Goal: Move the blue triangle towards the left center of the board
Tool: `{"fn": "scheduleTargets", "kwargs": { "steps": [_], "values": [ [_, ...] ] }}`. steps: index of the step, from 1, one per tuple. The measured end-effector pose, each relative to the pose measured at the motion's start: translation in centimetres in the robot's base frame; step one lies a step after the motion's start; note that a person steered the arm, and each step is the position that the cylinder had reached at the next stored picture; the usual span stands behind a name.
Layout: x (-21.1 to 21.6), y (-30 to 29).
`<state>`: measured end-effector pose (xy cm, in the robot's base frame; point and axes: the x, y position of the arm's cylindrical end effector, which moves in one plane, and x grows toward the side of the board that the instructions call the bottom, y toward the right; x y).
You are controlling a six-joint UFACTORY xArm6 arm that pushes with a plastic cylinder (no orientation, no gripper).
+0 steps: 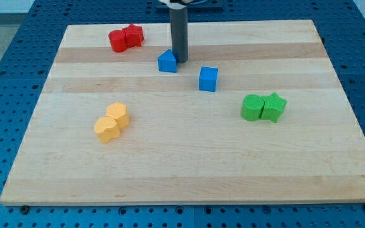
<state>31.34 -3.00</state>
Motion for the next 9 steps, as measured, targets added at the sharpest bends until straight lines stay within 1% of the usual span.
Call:
{"fn": "scheduleTargets", "kwargs": {
  "steps": [2,3,4,7,8,9],
  "values": [
    [1.5,-6.0],
    [2.9,-6.5],
    [4.2,-5.6],
    [10.6,-6.3],
    [10.4,-7.2],
    [8.4,-7.3]
  ]
}}
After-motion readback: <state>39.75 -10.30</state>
